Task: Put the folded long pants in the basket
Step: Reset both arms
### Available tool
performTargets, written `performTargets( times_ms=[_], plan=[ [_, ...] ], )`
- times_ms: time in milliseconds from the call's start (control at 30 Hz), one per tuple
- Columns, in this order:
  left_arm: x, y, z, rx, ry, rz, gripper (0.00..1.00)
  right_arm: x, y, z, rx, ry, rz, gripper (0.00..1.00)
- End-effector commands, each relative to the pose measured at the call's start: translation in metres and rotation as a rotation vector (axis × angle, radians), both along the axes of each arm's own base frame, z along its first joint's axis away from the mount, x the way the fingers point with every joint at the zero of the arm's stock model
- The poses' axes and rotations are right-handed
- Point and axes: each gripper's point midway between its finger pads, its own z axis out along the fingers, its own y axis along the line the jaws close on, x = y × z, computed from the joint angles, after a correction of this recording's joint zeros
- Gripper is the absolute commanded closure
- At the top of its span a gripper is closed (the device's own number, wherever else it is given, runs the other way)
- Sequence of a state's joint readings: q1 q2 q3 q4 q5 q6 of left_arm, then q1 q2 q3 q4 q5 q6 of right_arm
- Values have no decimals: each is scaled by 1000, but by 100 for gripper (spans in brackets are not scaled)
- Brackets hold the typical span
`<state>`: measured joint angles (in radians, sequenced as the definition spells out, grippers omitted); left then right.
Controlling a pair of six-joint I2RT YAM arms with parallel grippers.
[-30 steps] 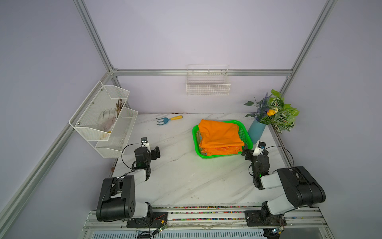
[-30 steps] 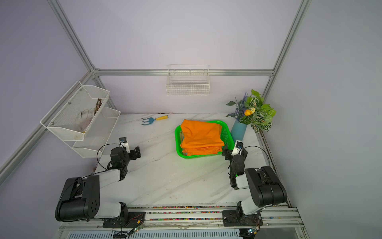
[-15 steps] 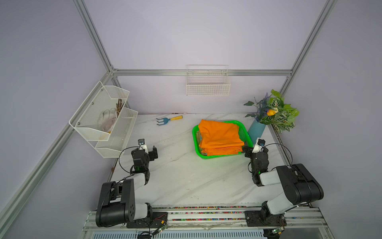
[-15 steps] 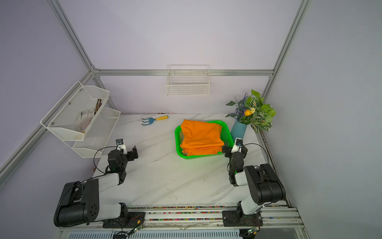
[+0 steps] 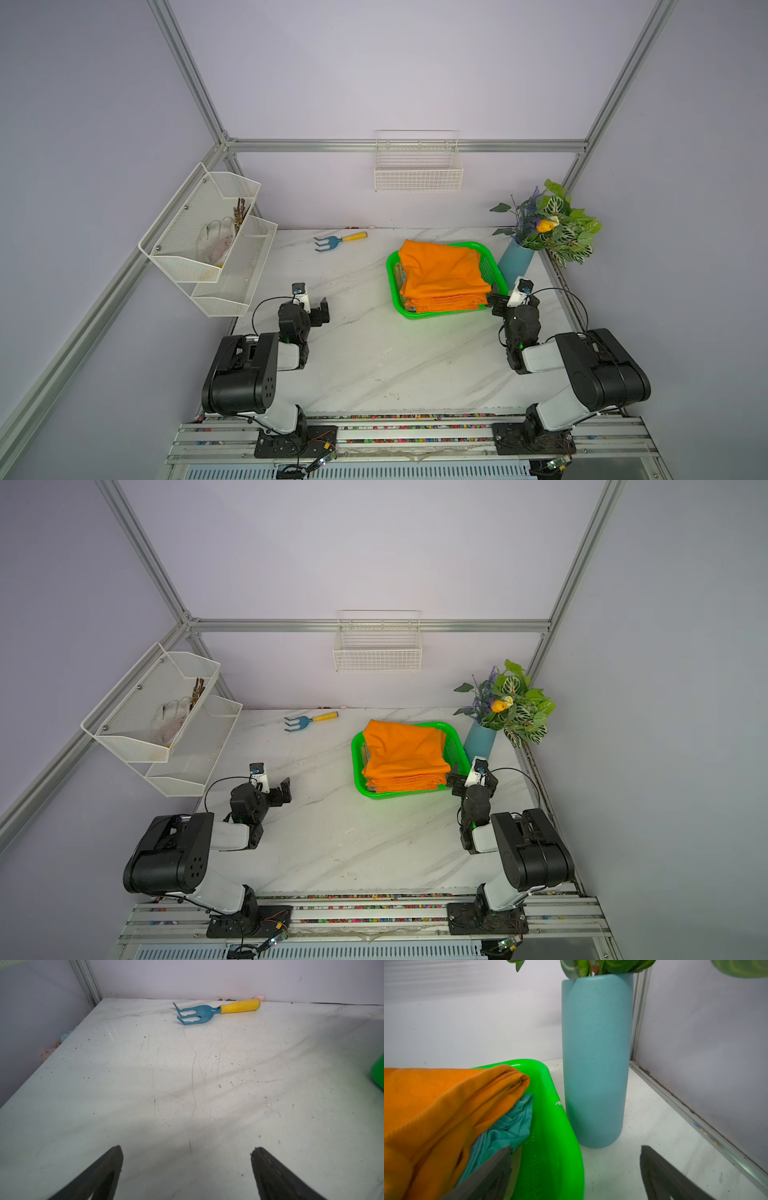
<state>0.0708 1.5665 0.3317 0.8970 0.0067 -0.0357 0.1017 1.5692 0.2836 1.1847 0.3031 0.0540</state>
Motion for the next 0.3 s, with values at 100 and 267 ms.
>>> performTargets(
  times_ms=[100, 267],
  plan=[
    [16, -7, 26, 35, -63, -38, 0, 2, 2, -3, -28, 17, 17, 0],
    [16, -7, 26, 40, -70, -39, 0, 6, 7, -4, -22, 37, 65, 0]
  ],
)
